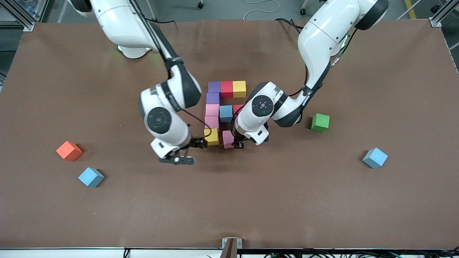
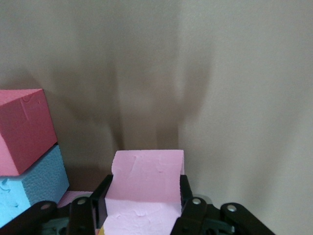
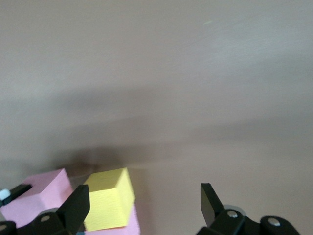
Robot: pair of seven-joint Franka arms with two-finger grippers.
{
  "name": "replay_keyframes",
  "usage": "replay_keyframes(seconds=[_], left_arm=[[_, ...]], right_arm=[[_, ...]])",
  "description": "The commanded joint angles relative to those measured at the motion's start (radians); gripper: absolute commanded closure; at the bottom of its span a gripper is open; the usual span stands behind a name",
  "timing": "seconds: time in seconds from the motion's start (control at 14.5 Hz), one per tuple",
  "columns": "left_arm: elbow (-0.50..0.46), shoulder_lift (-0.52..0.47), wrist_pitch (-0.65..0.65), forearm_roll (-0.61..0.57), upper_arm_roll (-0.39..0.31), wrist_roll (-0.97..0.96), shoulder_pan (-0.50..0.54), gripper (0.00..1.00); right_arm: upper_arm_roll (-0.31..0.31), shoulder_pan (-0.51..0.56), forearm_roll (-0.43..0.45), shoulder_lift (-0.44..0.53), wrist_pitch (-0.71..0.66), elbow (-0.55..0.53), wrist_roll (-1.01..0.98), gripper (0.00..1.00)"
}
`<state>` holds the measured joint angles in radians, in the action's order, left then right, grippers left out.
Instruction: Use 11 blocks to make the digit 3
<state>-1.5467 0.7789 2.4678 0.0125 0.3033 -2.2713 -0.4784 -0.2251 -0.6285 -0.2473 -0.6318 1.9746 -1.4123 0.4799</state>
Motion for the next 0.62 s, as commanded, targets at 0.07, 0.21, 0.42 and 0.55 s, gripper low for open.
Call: replay_keyframes(seconds=[0.07,0.21,0.42,0.55], left_arm=[[0.007,0.01,0.013,-0.014,-0.006,0.001,-0.014,0.82],[0.008,0.01,0.011,-0.012,-0.004,0.047,-0.011,0.82],[0.011,0.017,0.005,-0.009,-0.003,0.085,-0.014,0.82],[0.013,0.028,0.005,-0.005,-0.003,0.102,-0.014,0.82]], right_arm=[[0.016,0.137,0.019,0.07,-0.049,-0.033,-0.018,0.0],[0.017,0.199,0.019,0.092,-0.101,-0.028,-0.026,0.0],[0.015,0.297,0.022,0.13,-0.193,-0.03,-0.2,0.0],[0.015,0.36,0.039,0.155,-0.239,-0.03,-0.295,0.0]])
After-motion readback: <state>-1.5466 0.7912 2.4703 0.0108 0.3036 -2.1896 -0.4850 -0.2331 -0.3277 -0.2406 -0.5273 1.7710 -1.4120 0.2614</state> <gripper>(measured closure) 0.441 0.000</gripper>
